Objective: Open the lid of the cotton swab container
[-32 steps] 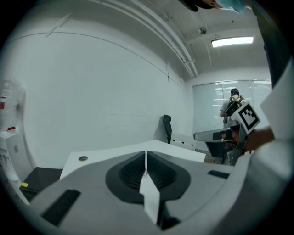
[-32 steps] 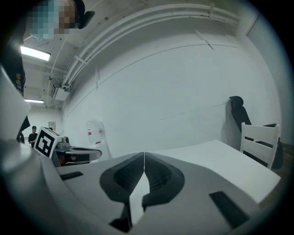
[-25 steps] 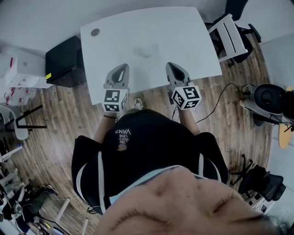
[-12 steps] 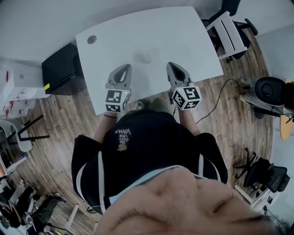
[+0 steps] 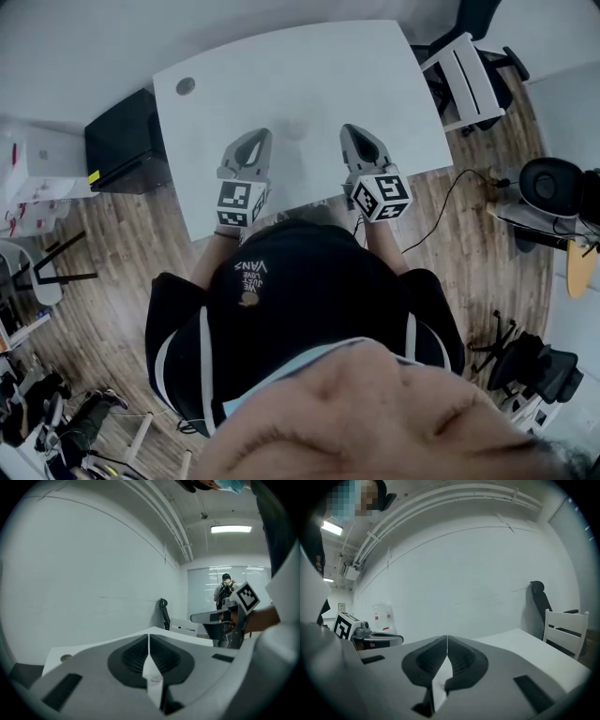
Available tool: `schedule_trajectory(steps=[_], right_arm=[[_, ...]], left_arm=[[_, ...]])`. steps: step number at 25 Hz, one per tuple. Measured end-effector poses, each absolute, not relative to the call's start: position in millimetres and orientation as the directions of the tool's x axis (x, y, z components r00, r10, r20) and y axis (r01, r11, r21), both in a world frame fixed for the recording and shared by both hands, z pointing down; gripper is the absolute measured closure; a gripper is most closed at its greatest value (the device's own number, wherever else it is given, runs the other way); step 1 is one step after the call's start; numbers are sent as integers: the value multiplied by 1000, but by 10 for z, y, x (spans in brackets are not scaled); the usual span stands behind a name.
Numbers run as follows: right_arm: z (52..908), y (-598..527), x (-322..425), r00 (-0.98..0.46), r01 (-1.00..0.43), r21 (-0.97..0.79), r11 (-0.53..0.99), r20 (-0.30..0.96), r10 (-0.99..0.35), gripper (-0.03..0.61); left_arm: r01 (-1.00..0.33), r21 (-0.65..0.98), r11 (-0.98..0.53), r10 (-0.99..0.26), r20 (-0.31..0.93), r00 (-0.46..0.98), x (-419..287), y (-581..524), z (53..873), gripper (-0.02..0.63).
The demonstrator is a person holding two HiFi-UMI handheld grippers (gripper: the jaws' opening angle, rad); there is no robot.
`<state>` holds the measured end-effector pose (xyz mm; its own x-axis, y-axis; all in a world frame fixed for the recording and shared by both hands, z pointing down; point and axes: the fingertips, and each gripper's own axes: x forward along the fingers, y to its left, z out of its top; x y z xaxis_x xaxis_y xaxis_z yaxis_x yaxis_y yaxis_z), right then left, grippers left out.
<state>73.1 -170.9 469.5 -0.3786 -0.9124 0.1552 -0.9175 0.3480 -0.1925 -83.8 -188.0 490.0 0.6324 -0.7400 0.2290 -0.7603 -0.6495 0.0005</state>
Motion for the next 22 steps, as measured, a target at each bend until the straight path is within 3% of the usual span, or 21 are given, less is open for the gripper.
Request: schedule_trajectory(steps=[22], right_arm=[[4812, -2064, 991, -450, -890, -190, 416, 203, -870, 565]], left_arm=[[-798, -43, -602, -782, 237, 577, -520, -2175, 5243, 592]])
